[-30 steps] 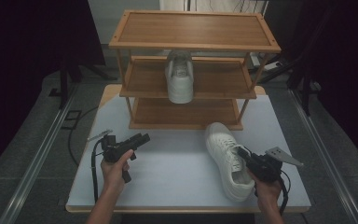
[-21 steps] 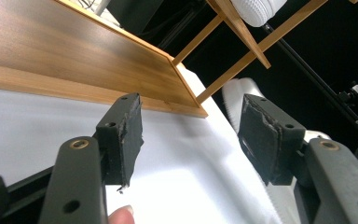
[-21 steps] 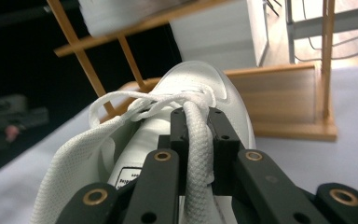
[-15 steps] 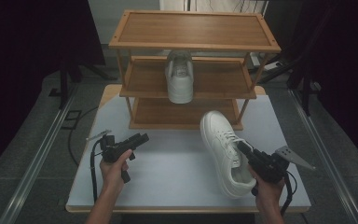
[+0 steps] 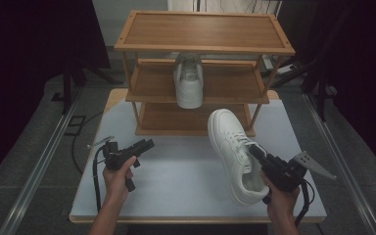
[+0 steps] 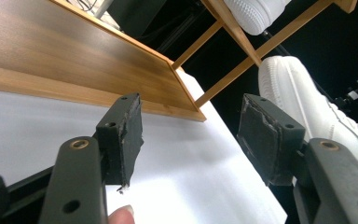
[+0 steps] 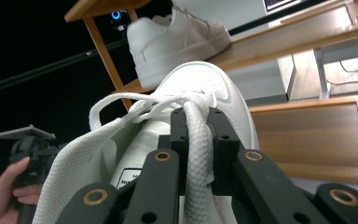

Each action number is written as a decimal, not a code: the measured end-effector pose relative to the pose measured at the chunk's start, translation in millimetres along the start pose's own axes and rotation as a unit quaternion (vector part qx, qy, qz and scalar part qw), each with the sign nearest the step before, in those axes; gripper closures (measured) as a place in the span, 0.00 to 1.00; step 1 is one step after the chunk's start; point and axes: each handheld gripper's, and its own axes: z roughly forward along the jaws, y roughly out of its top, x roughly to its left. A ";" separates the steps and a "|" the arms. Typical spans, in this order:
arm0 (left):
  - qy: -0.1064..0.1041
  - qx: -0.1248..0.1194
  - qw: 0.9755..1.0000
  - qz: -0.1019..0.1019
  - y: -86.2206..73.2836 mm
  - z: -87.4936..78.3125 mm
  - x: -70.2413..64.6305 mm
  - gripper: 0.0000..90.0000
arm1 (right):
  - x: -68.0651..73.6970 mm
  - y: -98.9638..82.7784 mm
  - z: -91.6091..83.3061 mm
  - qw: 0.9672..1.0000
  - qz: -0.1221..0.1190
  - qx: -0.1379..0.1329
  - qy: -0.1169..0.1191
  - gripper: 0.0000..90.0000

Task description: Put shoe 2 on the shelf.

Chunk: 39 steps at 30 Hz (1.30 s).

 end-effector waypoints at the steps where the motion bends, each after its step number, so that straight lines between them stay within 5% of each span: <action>1: -0.001 -0.001 1.000 -0.002 0.9 -0.5 0.2 0.44 | 2.7 4.7 -1.9 1.000 -0.005 -0.004 0.002 0.93; 15: -0.001 -0.001 1.000 0.001 0.9 0.1 -1.1 0.44 | 9.3 36.5 2.8 0.999 -0.010 -0.040 -0.001 0.93; 39: -0.003 0.000 1.000 0.001 -0.9 1.9 0.9 0.44 | 20.3 95.9 68.4 0.998 -0.015 -0.051 -0.046 0.93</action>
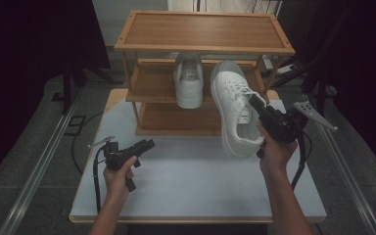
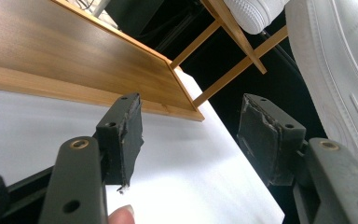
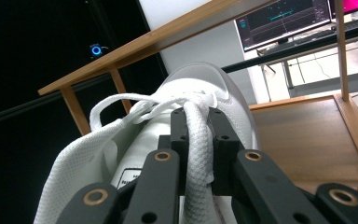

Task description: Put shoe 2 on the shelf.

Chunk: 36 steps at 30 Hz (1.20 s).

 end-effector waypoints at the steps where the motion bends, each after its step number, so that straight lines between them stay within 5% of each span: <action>1: 0.000 0.000 1.000 0.000 0.0 -0.1 0.0 0.44 | 0.9 1.2 3.6 1.000 0.000 0.001 -0.002 0.93; 10: -0.002 -0.001 1.000 -0.003 0.6 -1.8 0.8 0.44 | 4.7 5.6 38.0 1.000 0.000 0.016 -0.020 0.93; 36: -0.004 -0.003 1.000 -0.005 1.5 -4.1 2.7 0.44 | -7.9 14.3 94.5 0.997 0.041 0.014 -0.064 0.93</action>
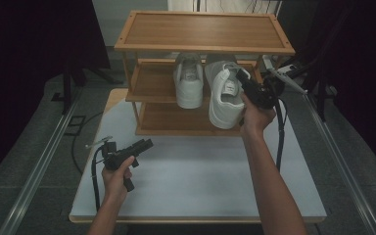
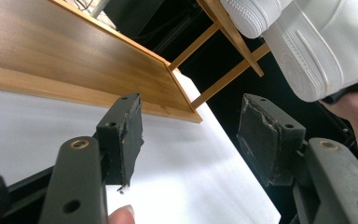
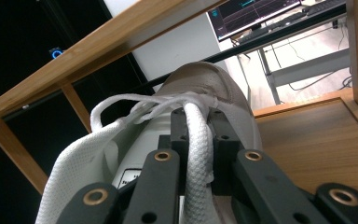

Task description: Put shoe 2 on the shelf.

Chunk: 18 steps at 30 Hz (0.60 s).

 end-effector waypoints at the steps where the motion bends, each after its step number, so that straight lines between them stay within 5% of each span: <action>1: -0.001 0.001 1.000 0.001 0.0 0.0 0.0 0.44 | 0.0 0.0 0.0 1.000 0.000 0.000 0.000 0.93; 18: -0.005 0.003 1.000 0.000 -1.1 1.1 -0.2 0.44 | -1.2 2.7 36.2 1.000 0.005 0.007 -0.027 0.93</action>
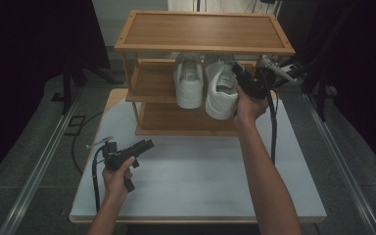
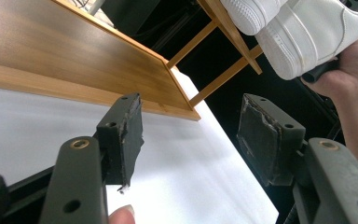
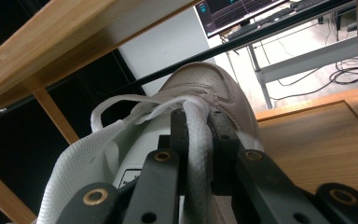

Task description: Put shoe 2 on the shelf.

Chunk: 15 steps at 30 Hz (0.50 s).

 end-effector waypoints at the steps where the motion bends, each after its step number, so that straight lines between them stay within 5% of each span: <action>1: 0.000 0.000 1.000 0.000 0.0 0.0 0.0 0.44 | 0.0 0.3 0.8 1.000 -0.002 0.001 -0.001 0.93; 15: -0.001 0.001 1.000 0.001 0.4 -0.8 0.2 0.44 | 3.0 -0.9 14.1 1.000 -0.007 -0.001 -0.012 0.93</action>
